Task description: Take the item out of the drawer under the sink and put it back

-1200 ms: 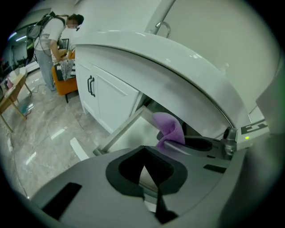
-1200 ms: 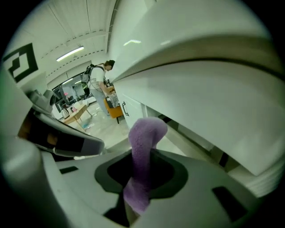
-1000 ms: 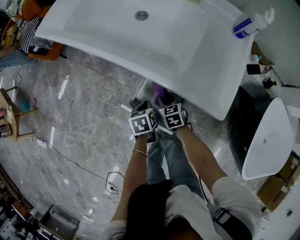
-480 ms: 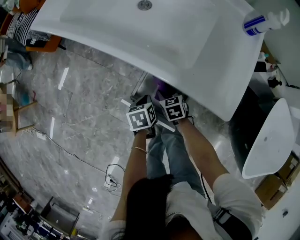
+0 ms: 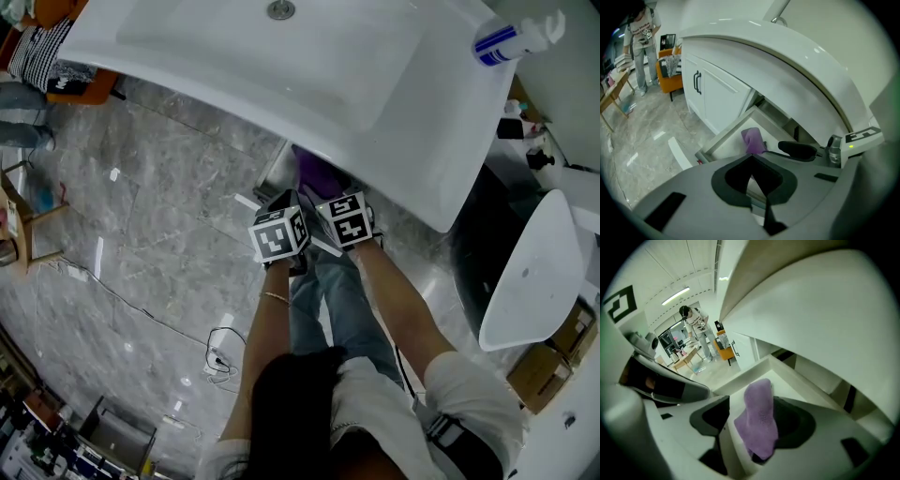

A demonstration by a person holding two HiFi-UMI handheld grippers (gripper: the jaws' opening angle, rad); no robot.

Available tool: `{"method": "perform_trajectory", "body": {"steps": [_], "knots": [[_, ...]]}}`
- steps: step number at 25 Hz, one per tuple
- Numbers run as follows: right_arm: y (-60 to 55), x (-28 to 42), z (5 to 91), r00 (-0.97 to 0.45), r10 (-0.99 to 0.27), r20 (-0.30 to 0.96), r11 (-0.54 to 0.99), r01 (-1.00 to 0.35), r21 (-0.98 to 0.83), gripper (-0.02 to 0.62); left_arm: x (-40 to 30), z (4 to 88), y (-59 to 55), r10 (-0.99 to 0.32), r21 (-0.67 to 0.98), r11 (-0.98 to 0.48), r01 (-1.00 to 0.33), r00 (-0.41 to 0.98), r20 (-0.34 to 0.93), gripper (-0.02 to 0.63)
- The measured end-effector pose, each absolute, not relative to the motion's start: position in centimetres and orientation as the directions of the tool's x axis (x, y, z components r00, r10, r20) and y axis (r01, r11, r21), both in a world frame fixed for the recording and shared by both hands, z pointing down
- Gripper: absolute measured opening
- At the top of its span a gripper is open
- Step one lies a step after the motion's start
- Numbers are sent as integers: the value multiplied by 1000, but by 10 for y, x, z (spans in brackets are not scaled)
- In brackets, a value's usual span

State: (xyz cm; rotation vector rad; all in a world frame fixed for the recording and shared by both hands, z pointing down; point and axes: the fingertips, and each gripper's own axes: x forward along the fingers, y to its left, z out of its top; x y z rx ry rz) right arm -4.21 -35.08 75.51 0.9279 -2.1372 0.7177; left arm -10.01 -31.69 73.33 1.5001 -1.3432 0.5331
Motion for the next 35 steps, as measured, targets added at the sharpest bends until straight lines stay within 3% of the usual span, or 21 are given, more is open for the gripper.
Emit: {"method": "perform_trajectory", "body": {"steps": [18, 21, 26, 30, 35], "knots": [[-302, -16, 599, -528, -559, 639, 564, -807, -174, 278, -88, 593, -286, -659, 424, -19, -906, 330, 676, 5], [-298, -10, 571, -523, -591, 614, 544, -821, -175, 211, -81, 564, -284, -693, 420, -67, -905, 345, 633, 5], [-283, -6, 523, -513, -652, 558, 516, -840, -168, 164, -78, 517, -269, -746, 402, -139, -905, 363, 558, 5], [-269, -4, 494, -505, -684, 526, 523, -842, -129, 64, -77, 483, -261, -785, 382, -179, -906, 366, 499, 5], [-258, -7, 468, -510, -714, 481, 519, -846, -127, 34, -78, 457, -252, -810, 364, -214, -906, 373, 452, 5]]}}
